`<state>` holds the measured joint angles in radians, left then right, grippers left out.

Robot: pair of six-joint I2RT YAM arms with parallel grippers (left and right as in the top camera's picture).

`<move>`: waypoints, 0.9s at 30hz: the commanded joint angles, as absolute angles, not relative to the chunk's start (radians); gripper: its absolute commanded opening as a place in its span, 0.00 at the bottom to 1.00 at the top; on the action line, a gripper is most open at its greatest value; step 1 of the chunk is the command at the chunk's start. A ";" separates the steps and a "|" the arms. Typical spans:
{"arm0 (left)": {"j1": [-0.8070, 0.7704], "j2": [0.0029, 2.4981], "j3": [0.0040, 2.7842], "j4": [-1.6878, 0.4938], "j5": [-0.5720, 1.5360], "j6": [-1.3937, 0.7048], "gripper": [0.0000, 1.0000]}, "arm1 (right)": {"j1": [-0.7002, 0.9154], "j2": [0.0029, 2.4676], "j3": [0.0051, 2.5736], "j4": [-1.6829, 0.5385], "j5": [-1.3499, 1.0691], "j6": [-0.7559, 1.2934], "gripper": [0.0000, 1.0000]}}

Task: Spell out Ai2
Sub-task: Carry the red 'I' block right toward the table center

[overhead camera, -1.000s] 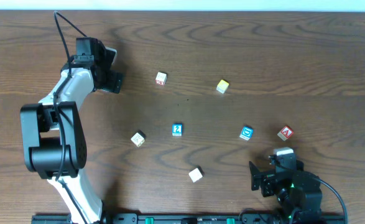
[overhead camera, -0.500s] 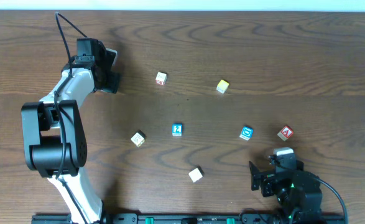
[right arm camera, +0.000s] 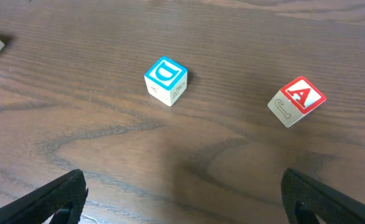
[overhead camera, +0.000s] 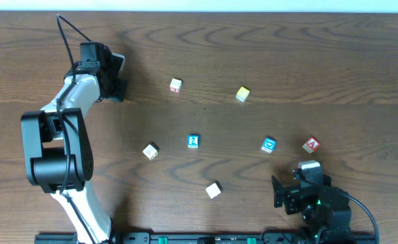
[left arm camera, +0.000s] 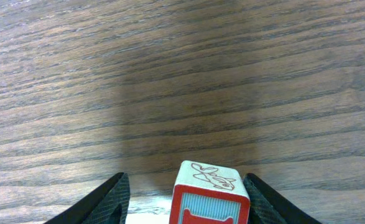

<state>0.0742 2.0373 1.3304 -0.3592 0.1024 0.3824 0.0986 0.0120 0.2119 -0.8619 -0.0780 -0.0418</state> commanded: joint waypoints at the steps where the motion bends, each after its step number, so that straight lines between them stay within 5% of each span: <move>1: 0.080 2.055 1.349 -0.361 0.125 0.390 0.57 | 0.084 0.006 0.200 -0.867 -0.082 -0.057 0.99; 27: 0.078 2.055 1.350 -0.373 0.156 0.403 0.23 | 0.084 0.006 0.200 -0.867 -0.082 -0.057 0.99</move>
